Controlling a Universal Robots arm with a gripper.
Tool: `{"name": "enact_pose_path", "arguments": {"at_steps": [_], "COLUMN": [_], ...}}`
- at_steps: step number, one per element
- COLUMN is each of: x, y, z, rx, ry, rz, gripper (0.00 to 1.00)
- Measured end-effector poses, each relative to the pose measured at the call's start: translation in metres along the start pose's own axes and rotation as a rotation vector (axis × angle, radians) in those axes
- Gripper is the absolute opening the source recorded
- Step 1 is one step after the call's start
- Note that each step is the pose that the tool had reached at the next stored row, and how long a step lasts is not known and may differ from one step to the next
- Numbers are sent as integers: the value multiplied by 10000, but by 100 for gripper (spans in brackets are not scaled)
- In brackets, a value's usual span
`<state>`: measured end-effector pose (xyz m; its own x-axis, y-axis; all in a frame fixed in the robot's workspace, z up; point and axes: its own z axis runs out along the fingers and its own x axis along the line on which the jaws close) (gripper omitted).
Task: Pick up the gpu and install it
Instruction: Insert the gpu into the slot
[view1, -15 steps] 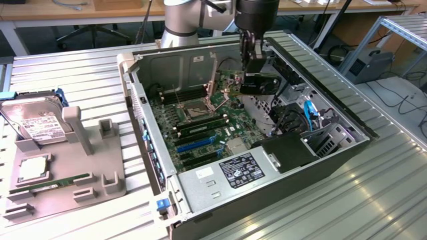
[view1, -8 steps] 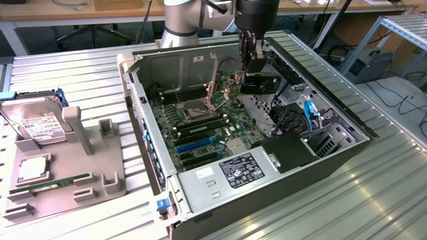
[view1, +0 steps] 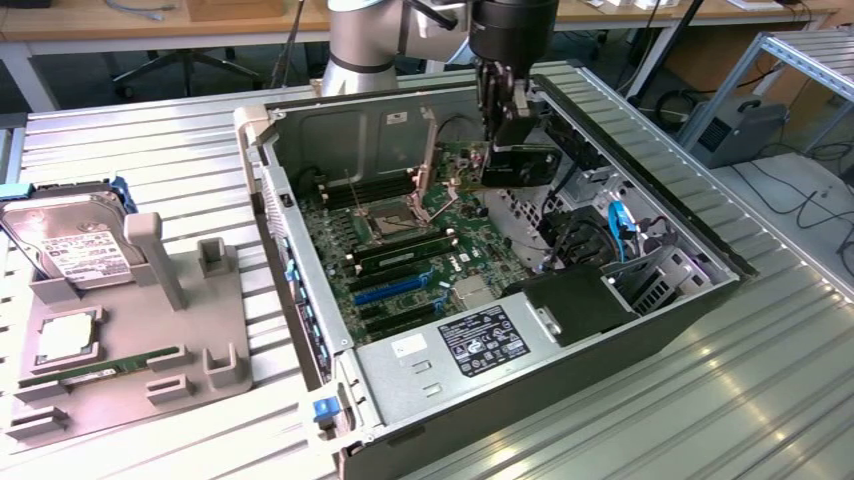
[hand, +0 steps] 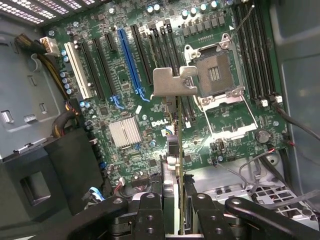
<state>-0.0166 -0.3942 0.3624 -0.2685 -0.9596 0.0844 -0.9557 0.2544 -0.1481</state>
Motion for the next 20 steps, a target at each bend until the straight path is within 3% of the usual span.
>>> {"name": "enact_pose_path", "arguments": {"at_steps": [20], "x": [0], "y": [0], "z": [3], "rx": [88], "ry": [-155], "rz": [-1033], "gripper": [27]}}
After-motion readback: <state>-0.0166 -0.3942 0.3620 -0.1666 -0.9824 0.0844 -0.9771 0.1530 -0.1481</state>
